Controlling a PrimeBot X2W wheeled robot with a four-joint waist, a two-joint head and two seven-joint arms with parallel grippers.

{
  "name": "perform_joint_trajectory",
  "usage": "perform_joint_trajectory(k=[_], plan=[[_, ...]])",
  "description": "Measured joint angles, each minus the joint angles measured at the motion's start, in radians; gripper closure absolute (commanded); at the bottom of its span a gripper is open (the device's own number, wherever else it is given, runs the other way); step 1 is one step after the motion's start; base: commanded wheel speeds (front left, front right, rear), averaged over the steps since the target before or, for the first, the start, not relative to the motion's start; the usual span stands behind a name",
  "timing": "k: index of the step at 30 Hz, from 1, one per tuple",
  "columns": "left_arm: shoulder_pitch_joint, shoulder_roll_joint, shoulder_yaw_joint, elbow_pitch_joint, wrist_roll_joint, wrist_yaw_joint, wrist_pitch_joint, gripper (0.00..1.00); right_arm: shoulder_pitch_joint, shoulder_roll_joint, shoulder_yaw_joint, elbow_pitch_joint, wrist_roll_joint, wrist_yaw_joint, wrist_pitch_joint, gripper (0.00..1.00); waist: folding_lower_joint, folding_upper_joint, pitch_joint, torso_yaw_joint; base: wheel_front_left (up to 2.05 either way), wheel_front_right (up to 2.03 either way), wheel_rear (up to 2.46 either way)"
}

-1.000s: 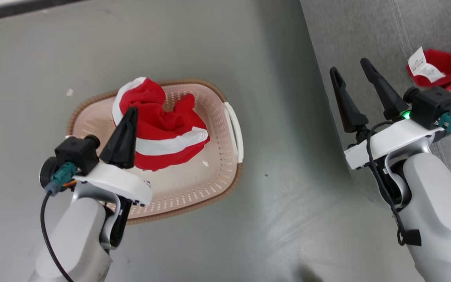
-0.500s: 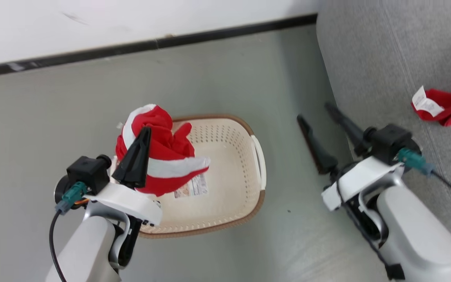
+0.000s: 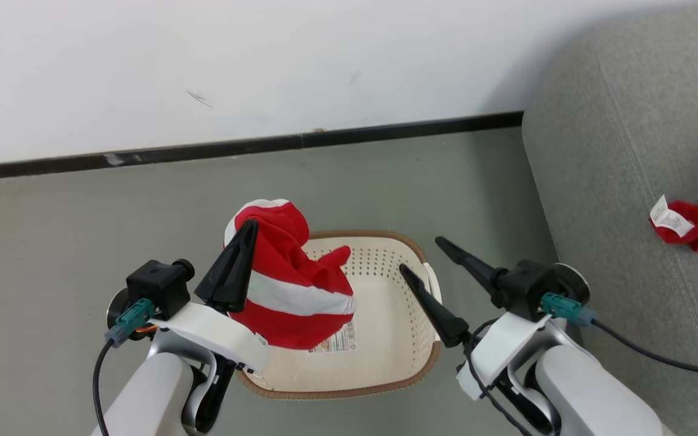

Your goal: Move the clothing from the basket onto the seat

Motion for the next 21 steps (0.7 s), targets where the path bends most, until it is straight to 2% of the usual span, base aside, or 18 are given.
perform_joint_trajectory(k=[13, 21], plan=[[0.016, -0.002, -0.054, -0.007, -0.012, -0.027, 0.062, 1.0, 0.035, 0.0, 0.201, -0.01, 0.004, 0.0, 0.0, 0.0, 0.0, 0.0, -0.127, 0.075, 0.0, 0.0, 0.0], [0.021, -0.006, -0.102, -0.04, -0.017, -0.043, 0.103, 1.0, 0.035, 0.003, 0.232, -0.013, 0.01, 0.0, 0.0, 0.0, 0.0, 0.0, -0.193, 0.121, 0.0, 0.0, 0.0]])
